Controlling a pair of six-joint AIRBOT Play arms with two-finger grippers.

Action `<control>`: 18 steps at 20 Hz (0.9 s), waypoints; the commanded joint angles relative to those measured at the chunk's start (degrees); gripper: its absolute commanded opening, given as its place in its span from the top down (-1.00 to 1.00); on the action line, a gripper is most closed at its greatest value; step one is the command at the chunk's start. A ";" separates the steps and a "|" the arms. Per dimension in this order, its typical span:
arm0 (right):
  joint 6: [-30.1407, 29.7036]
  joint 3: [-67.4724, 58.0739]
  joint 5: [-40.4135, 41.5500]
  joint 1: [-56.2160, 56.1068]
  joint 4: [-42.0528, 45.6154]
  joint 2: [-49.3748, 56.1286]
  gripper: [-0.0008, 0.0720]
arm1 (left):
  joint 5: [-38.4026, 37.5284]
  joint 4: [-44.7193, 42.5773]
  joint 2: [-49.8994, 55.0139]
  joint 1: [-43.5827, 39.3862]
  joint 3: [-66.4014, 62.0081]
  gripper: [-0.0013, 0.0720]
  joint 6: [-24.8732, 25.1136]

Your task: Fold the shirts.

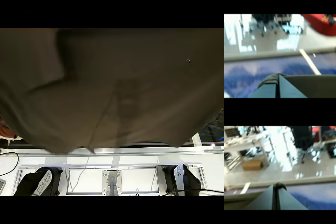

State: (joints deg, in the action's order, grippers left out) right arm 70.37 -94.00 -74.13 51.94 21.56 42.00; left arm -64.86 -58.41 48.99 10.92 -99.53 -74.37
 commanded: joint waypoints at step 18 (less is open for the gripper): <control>0.11 21.40 27.19 -36.50 29.81 41.13 0.90 | -5.11 -19.89 53.31 -11.63 -0.92 0.94 -6.45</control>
State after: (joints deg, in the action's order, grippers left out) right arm 71.96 -72.82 -47.40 15.35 50.35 82.26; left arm -65.65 -75.77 100.84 -0.56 -100.42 -80.79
